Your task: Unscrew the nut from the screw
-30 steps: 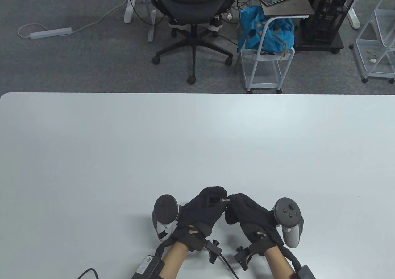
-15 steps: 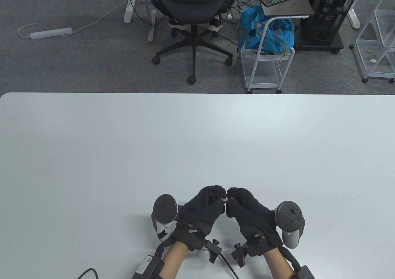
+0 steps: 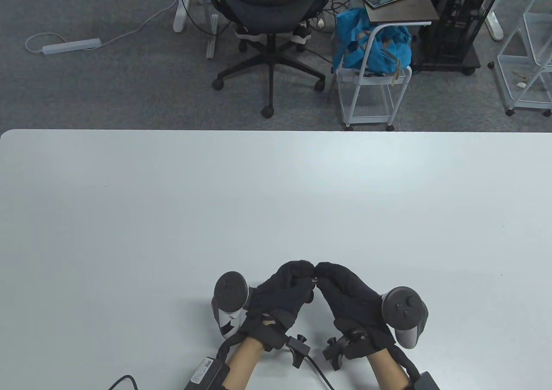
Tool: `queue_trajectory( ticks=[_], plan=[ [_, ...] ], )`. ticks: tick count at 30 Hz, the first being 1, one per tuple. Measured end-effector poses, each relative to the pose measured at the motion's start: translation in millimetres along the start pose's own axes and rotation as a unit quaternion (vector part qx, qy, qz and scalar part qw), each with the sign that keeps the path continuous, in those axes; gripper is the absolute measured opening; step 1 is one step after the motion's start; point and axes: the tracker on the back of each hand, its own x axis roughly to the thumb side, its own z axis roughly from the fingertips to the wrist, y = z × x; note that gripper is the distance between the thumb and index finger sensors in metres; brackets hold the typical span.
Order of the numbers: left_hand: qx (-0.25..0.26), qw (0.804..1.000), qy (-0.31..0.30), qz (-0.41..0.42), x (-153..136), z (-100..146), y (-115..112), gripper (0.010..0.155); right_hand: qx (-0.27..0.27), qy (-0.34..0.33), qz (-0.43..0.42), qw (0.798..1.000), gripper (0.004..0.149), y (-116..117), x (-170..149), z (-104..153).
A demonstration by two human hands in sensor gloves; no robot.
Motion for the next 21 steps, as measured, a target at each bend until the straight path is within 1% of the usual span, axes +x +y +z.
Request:
queue_trajectory(
  ticks=[2,3,5,6,8,9,10,11,12,14,17,21],
  plan=[
    [0.0,1.0,-0.001,0.002,0.0,-0.2,0.1,0.05,0.004,0.001,-0.002,1.0,0.045,0.0,0.1,-0.2],
    [0.002,1.0,-0.001,0.003,-0.2,-0.3,0.2,0.05,0.016,0.005,-0.013,1.0,0.048,0.8,-0.5,-1.0],
    [0.003,1.0,-0.001,0.005,-0.4,-0.1,0.5,0.049,0.023,0.018,-0.027,0.999,0.056,1.4,-3.2,-0.9],
    [0.007,1.0,-0.003,0.006,0.1,0.3,0.6,0.049,0.031,0.025,-0.039,0.998,0.062,2.5,-5.9,-1.7],
    [0.008,1.0,-0.008,0.0,1.3,0.2,0.2,0.048,0.044,0.057,-0.05,0.996,0.072,3.3,-11.4,-0.2],
    [0.006,1.0,-0.01,-0.003,1.8,0.1,0.0,0.047,0.042,0.067,-0.055,0.995,0.075,3.5,-13.2,0.4],
    [0.004,1.0,-0.015,-0.005,2.3,0.0,-0.4,0.047,0.032,0.096,-0.066,0.993,0.077,3.2,-17.5,1.6],
    [0.001,1.0,-0.016,-0.005,2.8,-0.3,-0.8,0.047,0.025,0.119,-0.068,0.99,0.077,2.4,-20.6,2.5],
    [-0.002,1.0,-0.018,-0.006,3.2,-0.5,-1.1,0.047,0.027,0.128,-0.07,0.989,0.076,1.7,-23.0,2.4],
    [-0.002,1.0,-0.021,-0.01,3.7,-0.5,-1.6,0.047,0.045,0.137,-0.073,0.987,0.072,1.7,-26.3,0.8],
    [-0.002,1.0,-0.022,-0.02,3.5,-0.4,-1.9,0.047,0.061,0.134,-0.111,0.983,0.062,5.0,-26.2,-1.0],
    [0.0,1.0,-0.02,-0.014,3.4,-0.4,-1.2,0.046,0.057,0.112,-0.1,0.987,0.058,4.0,-22.4,-2.3]
  ],
)
